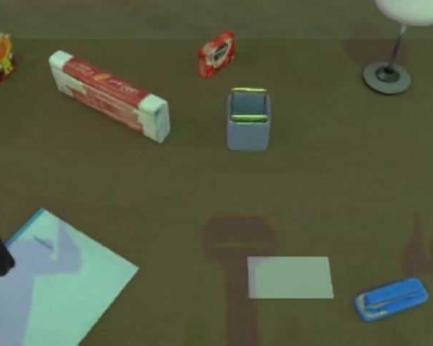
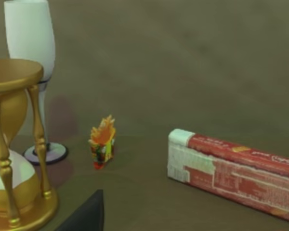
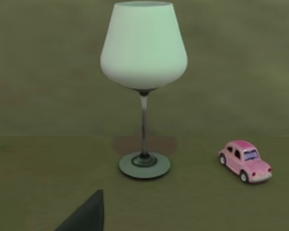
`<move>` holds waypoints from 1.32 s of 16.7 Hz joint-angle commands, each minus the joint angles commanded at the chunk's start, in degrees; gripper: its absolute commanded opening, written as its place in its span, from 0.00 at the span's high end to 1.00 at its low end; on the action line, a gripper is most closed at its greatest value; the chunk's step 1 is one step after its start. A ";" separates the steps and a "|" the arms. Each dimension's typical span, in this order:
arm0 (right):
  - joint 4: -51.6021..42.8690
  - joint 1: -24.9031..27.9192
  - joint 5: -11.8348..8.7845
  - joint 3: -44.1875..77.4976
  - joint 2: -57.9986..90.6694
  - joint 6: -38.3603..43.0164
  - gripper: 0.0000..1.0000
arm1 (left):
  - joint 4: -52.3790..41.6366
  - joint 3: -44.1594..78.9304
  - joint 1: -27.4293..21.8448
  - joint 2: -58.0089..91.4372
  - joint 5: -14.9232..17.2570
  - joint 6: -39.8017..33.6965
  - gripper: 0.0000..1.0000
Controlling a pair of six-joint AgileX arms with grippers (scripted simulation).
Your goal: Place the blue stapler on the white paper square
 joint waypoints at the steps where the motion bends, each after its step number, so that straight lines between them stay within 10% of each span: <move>1: 0.00 0.00 0.00 0.00 0.00 0.00 0.00 | 0.00 0.00 0.00 0.00 0.00 0.00 0.00; 7: -7.21 4.02 -0.07 7.64 9.25 -9.03 0.00 | 0.00 0.00 0.00 0.00 0.00 0.00 0.00; 22: -52.66 28.27 0.16 52.38 81.82 -68.69 0.00 | 0.00 0.00 0.00 0.00 0.00 0.00 0.00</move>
